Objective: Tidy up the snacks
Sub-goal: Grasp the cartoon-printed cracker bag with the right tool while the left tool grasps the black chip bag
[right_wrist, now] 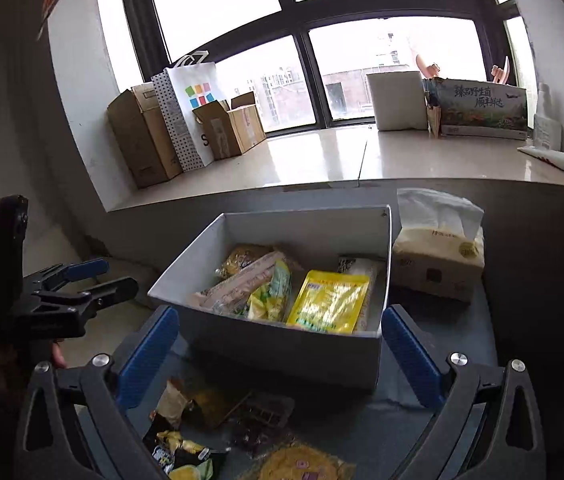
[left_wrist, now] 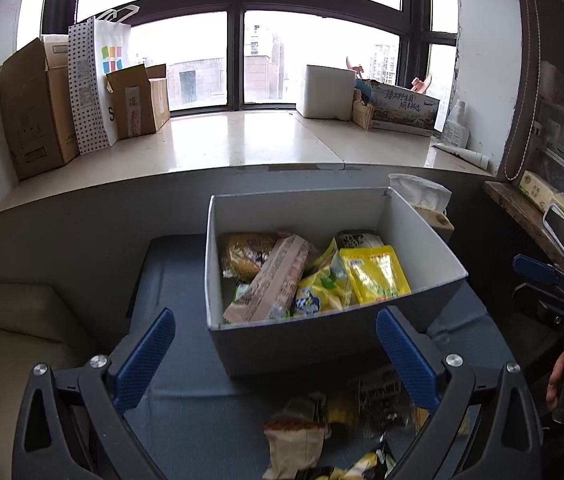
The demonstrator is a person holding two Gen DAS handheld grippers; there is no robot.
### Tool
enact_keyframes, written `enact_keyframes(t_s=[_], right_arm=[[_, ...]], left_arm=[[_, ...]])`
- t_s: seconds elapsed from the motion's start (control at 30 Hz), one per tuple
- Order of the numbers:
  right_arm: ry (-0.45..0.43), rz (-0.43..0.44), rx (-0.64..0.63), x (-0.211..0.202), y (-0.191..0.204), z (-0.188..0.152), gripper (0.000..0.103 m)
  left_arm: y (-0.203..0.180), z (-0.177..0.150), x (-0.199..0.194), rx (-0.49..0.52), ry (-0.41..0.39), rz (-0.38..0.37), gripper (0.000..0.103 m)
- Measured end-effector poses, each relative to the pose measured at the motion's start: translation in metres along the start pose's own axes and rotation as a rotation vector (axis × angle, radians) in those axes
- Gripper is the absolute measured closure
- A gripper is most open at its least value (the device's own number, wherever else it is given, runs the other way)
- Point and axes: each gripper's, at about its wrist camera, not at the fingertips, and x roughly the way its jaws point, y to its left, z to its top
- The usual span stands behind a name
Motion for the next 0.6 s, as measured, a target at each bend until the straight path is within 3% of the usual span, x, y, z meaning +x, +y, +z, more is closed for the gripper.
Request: enact_keyframes(t_s=[0.13,0.27,0.47,0.6], right_arm=[[0.178,-0.113,0.020,0.009,0.005,-0.066,0.000],[0.254,-0.185,0.040,0.024,0.002,-0.115,0.000],[0.312,-0.271,-0.009,0.042,0.005,-0.136,0.000],[0.325,-0.263,0.029,0.055,0.006,-0.135,0.000]], left_arm=[[0.000,-0.049,-0.024,0.007,0.032,0.014,0.000],[0.002,-0.085,-0.036,-0.015,0.081,0.029,0.000],[0.004,-0.109,-0.052,-0.049,0.111,0.006,0.000],[0.008,-0.117,-0.050,-0.072,0.136,0.004,0.000]])
